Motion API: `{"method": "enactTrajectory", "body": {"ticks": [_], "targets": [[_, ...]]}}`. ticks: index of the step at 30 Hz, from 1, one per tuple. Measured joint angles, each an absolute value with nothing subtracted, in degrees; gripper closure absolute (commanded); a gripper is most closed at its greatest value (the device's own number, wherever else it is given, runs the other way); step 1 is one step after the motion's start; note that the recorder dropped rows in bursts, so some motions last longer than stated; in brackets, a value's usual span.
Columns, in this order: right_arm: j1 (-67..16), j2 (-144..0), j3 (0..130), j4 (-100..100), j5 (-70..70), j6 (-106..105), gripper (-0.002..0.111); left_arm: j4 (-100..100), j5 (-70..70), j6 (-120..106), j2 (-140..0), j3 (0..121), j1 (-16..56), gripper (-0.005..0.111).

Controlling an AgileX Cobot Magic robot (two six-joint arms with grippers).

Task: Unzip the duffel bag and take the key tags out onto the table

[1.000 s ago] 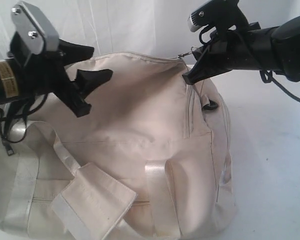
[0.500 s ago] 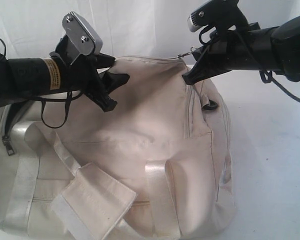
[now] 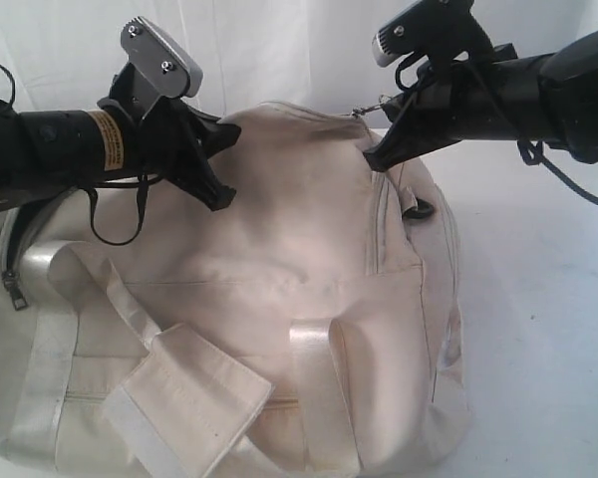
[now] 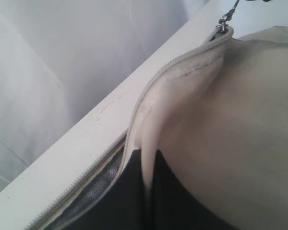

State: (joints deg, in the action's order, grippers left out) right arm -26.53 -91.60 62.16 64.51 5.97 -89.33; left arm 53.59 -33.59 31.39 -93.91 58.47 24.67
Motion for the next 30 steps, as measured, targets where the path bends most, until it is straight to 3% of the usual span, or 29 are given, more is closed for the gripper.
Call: {"method": "enactTrajectory", "body": {"ticks": [30], "targets": [[-22.11, -95.06, 62.87, 61.83, 7.51, -89.52, 0.108, 41.41, -29.83, 27.93, -90.55, 58.47, 25.41, 0.107]]}}
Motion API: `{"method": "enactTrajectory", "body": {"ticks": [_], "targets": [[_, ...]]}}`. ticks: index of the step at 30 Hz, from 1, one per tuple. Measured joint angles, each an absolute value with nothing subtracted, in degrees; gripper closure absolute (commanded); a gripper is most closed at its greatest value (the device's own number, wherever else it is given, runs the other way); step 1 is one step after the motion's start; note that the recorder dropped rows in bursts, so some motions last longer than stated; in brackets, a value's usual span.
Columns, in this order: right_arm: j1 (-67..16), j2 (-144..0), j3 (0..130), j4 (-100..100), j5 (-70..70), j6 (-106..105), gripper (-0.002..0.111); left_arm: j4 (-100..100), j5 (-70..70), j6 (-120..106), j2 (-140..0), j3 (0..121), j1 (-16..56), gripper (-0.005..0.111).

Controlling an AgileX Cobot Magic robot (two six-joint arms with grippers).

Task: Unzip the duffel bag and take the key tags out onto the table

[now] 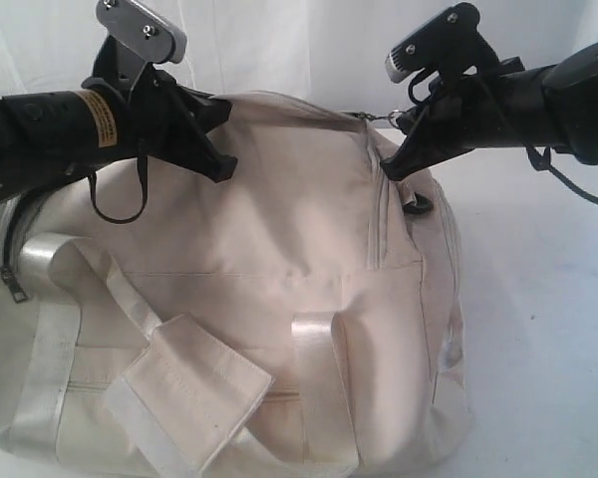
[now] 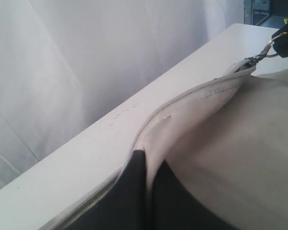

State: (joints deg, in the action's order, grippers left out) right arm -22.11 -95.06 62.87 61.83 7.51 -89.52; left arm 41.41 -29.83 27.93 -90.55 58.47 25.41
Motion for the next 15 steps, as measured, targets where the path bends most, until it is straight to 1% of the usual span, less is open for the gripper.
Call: {"method": "enactTrajectory", "body": {"ticks": [2, 3, 4, 6, 7, 8, 9, 10, 13, 15], "targets": [[-22.24, -95.11, 63.06, 61.83, 7.81, -89.52, 0.108, 42.35, -28.98, 27.82, -89.76, 58.47, 25.16, 0.107], [-22.24, -95.11, 63.12, 61.83, 7.91, -89.52, 0.108, 44.76, -28.89, 27.82, -89.63, 58.47, 25.05, 0.105], [-22.24, -95.11, 63.37, 61.83, 8.22, -89.52, 0.108, 49.24, -29.68, 28.5, -89.41, 58.47, 24.79, 0.099], [-22.24, -95.2, 64.15, 61.83, 8.42, -89.52, 0.108, 57.46, -32.15, 31.83, -89.15, 58.47, 24.12, 0.08], [-21.98, -95.2, 64.6, 61.58, 7.95, -89.52, 0.108, 59.72, -32.57, 33.16, -88.86, 58.47, 23.68, 0.067], [-21.33, -95.34, 65.12, 61.58, 7.82, -89.52, 0.108, 61.35, -32.78, 33.94, -88.51, 58.47, 23.06, 0.059], [-21.08, -95.34, 65.39, 61.58, 7.82, -89.52, 0.108, 61.93, -32.94, 34.4, -88.37, 58.47, 22.82, 0.045], [-20.93, -95.47, 66.01, 61.58, 8.26, -89.52, 0.108, 62.64, -33.76, 34.82, -88.25, 58.47, 22.62, 0.041], [-20.57, -95.47, 66.64, 61.69, 10.31, -89.52, 0.108, 62.75, -38.55, 33.62, -88.25, 58.47, 22.62, 0.044], [-20.32, -95.47, 67.01, 61.69, 13.59, -89.52, 0.108, 62.65, -39.23, 28.28, -88.18, 59.08, 24.07, 0.045]]}}
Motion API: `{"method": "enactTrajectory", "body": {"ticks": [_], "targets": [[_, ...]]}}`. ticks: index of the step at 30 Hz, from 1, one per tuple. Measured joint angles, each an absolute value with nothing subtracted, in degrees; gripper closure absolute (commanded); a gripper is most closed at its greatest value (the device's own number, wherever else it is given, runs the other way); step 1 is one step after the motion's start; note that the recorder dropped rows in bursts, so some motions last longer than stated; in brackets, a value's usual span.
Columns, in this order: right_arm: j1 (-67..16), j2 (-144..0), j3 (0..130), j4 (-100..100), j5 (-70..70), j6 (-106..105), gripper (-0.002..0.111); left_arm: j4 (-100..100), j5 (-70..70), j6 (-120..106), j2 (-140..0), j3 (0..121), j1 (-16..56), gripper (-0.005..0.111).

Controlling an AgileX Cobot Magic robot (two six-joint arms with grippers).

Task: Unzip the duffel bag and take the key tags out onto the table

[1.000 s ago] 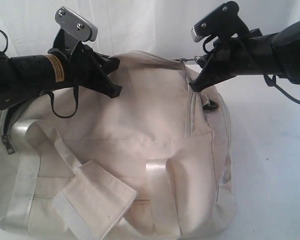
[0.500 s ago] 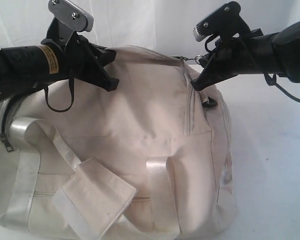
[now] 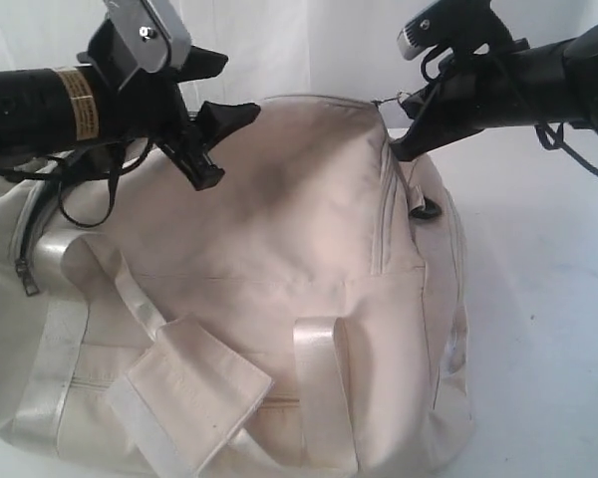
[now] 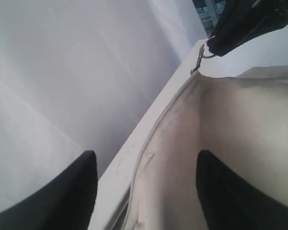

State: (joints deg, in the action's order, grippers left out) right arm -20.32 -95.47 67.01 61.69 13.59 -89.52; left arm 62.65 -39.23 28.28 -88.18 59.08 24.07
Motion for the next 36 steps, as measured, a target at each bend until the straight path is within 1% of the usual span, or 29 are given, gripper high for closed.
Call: {"method": "enactTrajectory", "body": {"ticks": [2, 4, 8, 14, 18, 22, 25, 27, 28, 35, 36], "targets": [[-20.01, -95.28, 67.19, 61.69, 17.81, -89.52, 0.108, 62.52, -37.29, 25.0, -89.85, 62.19, 27.54, 0.045], [-20.01, -94.92, 67.19, 61.69, 20.82, -89.52, 0.108, 62.15, -36.9, 24.91, -92.74, 64.86, 28.78, 0.047], [-20.01, -93.39, 67.19, 61.69, 25.94, -91.66, 0.108, 62.14, -36.26, 26.29, -98.73, 69.41, 28.86, 0.047], [-20.01, -92.84, 67.33, 61.69, 26.36, -92.03, 0.108, 66.52, -36.92, 33.94, -102.4, 74.49, 28.86, 0.05], [-20.01, -92.84, 67.33, 61.69, 26.36, -92.03, 0.108, 73.21, -38.25, 41.91, -103.76, 77.31, 28.86, 0.05], [-20.01, -92.84, 67.33, 61.69, 26.26, -92.03, 0.108, 79.39, -38.56, 47.71, -104.52, 78.67, 29.0, 0.05], [-20.01, -92.84, 67.33, 61.69, 26.25, -92.03, 0.108, 82.07, -38.56, 50.08, -105.07, 78.98, 29.0, 0.053], [-20.01, -92.84, 67.33, 61.69, 26.25, -92.03, 0.108, 82.6, -38.28, 50.59, -105.67, 78.98, 29.12, 0.058], [-20.01, -92.84, 67.33, 61.69, 26.25, -92.03, 0.108, 82.6, -38.12, 50.7, -105.78, 78.98, 29.12, 0.063], [-20.01, -92.84, 67.33, 61.69, 26.25, -92.03, 0.108, 82.1, -35.57, 50.82, -106.85, 79.07, 29.12, 0.107], [-20.01, -92.84, 67.33, 61.69, 26.25, -92.03, 0.108, 81.71, -34.88, 50.82, -106.85, 79.07, 29.12, 0.107]]}}
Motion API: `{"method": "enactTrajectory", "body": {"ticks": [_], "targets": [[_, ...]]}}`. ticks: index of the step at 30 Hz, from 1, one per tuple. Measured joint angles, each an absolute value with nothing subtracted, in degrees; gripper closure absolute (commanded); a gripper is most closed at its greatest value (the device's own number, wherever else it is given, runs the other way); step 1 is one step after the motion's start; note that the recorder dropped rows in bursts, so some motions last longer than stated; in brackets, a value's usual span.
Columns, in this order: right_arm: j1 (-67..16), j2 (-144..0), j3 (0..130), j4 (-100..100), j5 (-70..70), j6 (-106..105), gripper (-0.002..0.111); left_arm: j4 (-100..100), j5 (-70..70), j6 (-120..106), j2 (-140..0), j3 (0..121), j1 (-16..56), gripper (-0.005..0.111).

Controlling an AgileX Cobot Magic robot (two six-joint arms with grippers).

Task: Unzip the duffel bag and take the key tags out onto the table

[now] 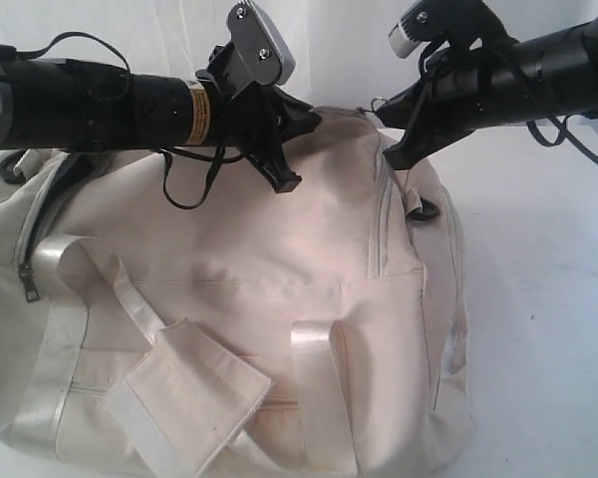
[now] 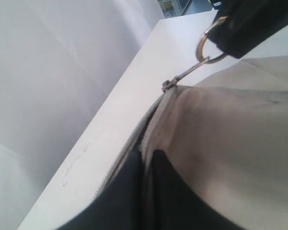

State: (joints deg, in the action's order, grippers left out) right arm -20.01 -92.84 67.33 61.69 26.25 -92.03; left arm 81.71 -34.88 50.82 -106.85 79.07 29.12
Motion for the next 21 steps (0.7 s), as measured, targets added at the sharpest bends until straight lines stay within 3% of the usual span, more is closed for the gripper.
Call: {"method": "enactTrajectory", "body": {"ticks": [21], "targets": [[-20.38, -94.76, 67.33, 61.12, 14.81, -92.11, 0.108, 72.36, -31.87, 50.43, -107.03, 79.12, 29.8, 0.107]]}}
